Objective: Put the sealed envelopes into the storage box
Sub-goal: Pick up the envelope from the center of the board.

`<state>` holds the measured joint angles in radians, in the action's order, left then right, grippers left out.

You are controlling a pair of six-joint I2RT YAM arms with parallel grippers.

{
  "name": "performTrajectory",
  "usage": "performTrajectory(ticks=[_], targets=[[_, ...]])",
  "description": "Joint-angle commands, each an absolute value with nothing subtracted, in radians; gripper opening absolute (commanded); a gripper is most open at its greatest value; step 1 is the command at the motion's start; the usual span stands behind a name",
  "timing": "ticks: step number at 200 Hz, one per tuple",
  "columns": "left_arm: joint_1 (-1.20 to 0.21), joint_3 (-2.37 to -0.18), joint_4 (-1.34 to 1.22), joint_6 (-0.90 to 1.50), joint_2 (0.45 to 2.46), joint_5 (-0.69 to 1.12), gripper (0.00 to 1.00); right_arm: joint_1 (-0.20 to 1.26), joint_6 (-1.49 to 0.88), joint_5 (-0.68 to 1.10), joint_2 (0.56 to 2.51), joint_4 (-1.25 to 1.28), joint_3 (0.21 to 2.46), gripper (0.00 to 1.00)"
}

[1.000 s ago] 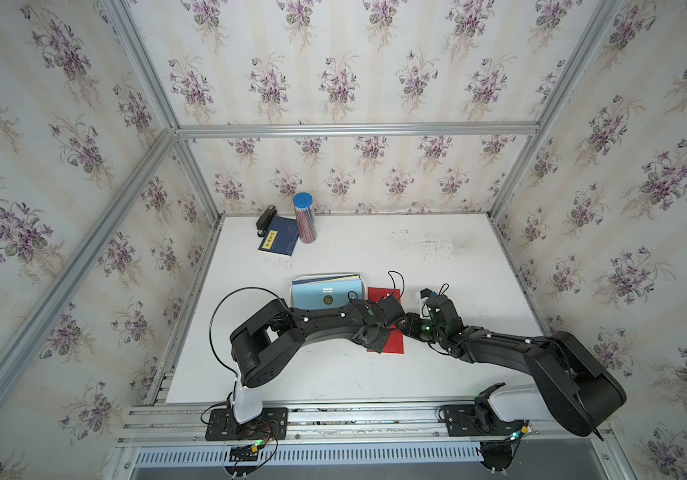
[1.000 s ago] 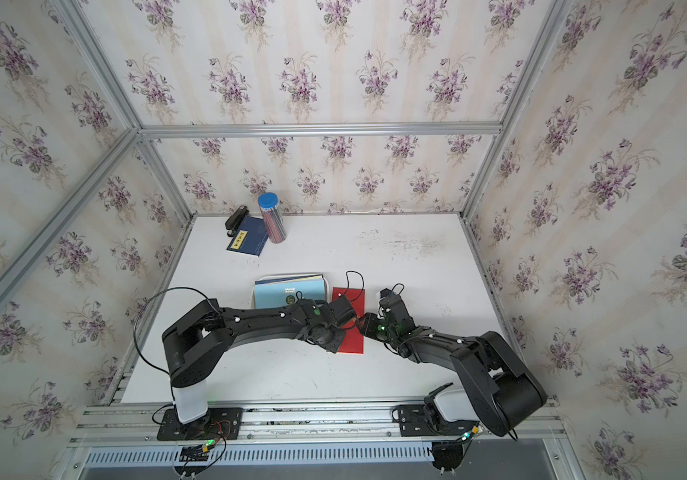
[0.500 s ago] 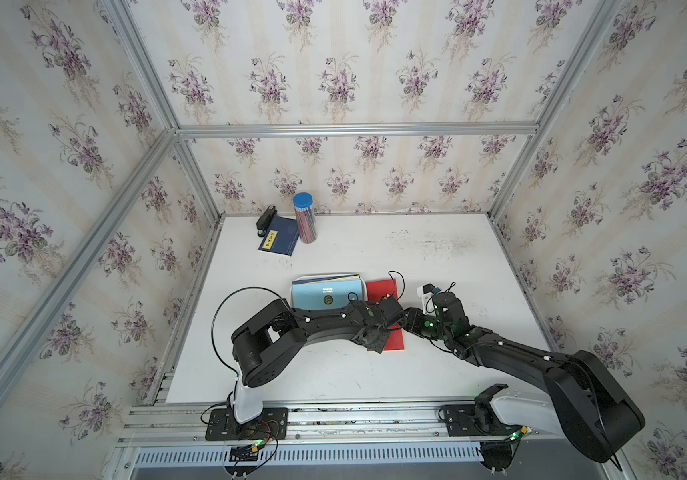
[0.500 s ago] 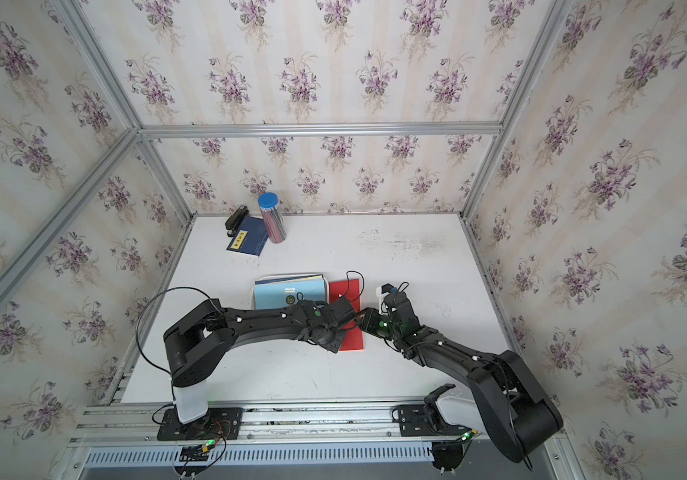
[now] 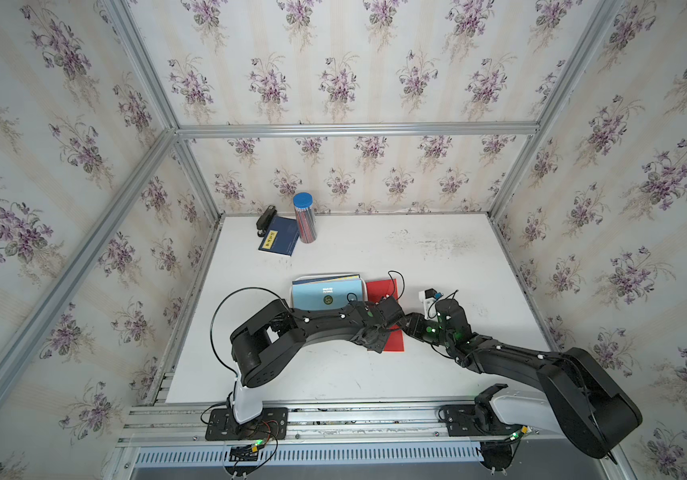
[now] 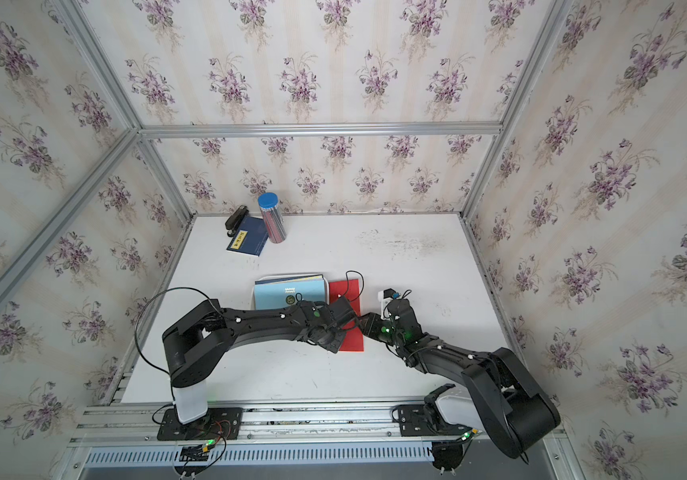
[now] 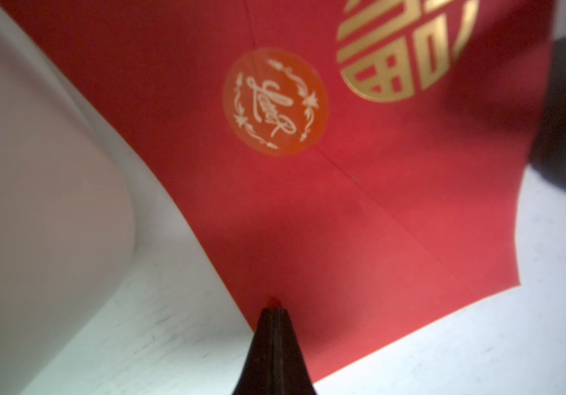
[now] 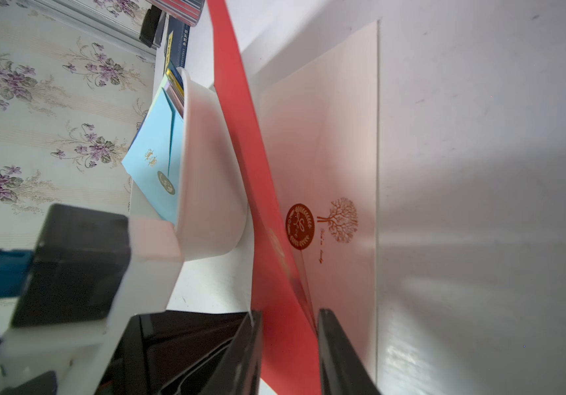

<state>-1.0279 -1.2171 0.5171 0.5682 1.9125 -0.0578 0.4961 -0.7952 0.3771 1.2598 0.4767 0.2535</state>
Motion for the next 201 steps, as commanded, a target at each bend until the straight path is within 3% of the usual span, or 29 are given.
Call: performTrajectory(ticks=[1,101,201], targets=[[-1.028,-1.207,0.526,0.572,1.925,-0.043,0.00,0.498,-0.767,0.434,1.247,0.569,0.227,0.31],[-1.028,-1.217,0.523,0.569,1.936,-0.041,0.00,0.497,-0.525,0.479,1.208,0.731,0.146,0.32],[-1.028,-1.221,0.528,0.568,1.940,-0.035,0.00,0.497,-0.538,0.475,1.342,0.727,0.170,0.32]])
